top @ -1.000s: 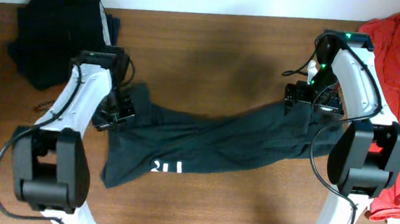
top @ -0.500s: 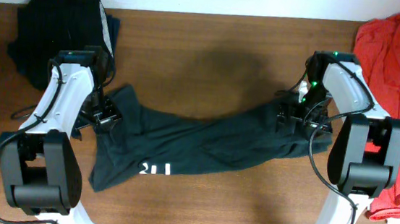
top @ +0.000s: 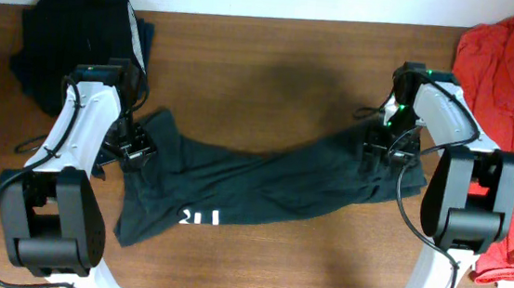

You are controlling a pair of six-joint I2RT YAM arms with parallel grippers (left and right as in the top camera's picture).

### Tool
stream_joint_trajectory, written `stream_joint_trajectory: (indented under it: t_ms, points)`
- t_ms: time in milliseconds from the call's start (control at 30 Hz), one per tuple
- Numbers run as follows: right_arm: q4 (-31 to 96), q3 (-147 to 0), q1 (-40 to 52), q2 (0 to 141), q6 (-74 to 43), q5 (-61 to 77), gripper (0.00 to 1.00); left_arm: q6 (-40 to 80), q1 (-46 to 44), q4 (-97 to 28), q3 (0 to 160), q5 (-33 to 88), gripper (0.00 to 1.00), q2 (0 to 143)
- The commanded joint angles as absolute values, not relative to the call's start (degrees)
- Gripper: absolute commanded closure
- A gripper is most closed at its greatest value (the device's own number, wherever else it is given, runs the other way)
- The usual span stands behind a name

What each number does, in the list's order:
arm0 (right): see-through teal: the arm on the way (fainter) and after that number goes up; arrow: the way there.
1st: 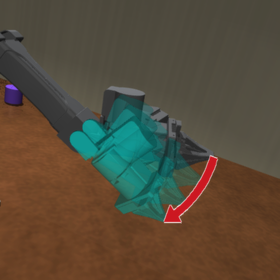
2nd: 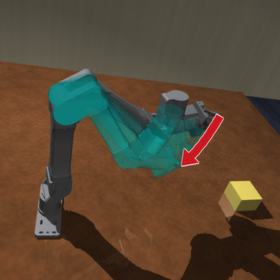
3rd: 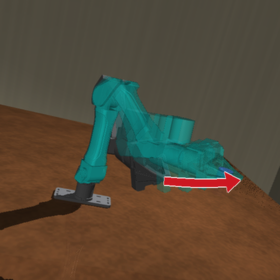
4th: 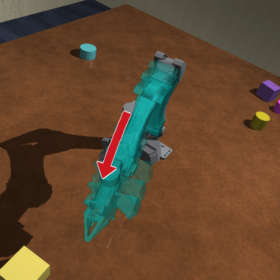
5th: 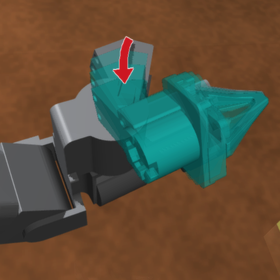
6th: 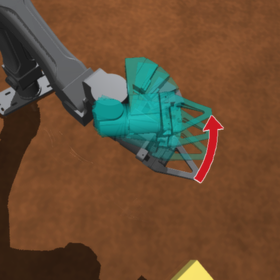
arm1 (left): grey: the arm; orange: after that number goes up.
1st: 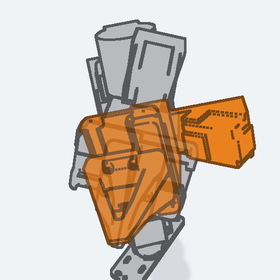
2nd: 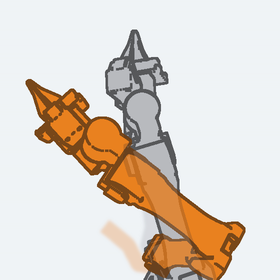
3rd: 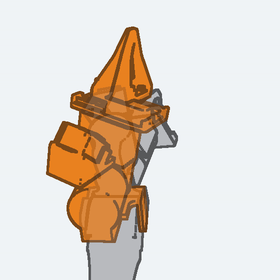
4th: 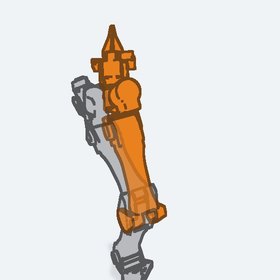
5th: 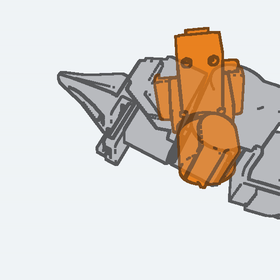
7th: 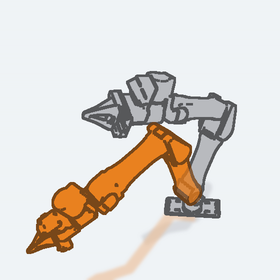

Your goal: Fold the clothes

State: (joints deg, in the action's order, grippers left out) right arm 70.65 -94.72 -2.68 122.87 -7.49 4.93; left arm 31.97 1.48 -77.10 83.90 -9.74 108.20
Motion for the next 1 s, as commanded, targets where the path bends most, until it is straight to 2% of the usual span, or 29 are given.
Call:
stream_joint_trajectory:
  t_ms: [0,100,233,267,367,467,633,767,833,967]
  points:
    - [71.11,-96.57,-2.57,122.63,-7.53,4.23,0.33,31.64,1.50,-76.93,84.42,-10.37,0.17,107.07]
    - [69.19,-94.13,-2.07,122.63,-7.55,4.71,0.59,31.64,1.50,-76.93,84.42,-10.35,0.17,107.07]
    - [65.71,-90.35,-1.39,122.63,-7.57,5.96,0.63,31.64,1.50,-76.99,84.42,-10.37,0.17,107.07]
    - [65.54,-90.30,-1.41,122.63,-7.57,5.96,0.69,31.64,1.50,-76.99,84.42,-10.37,0.17,107.07]
    - [65.34,-90.83,-1.48,122.63,-7.57,5.19,0.96,31.64,1.50,-76.99,84.42,-10.37,0.17,107.07]
    - [69.65,-96.31,-1.52,122.61,-7.86,3.95,0.96,31.64,1.50,-76.99,84.42,-10.37,0.17,107.07]
    - [80.90,-108.27,-1.50,122.61,-10.20,-6.87,0.96,31.64,1.50,-76.93,84.42,-10.37,0.17,107.07]
    - [84.20,-108.84,-1.52,122.61,-11.53,-12.45,0.95,31.64,1.50,-76.79,84.42,-10.37,0.17,107.07]
    - [87.29,-108.81,-1.52,122.61,-12.58,-12.73,0.92,31.64,1.50,-76.79,84.42,-10.35,0.17,107.07]
    - [92.62,-106.94,-1.52,122.63,-15.53,-12.69,0.92,31.64,1.50,-76.84,84.42,-10.37,0.17,107.07]
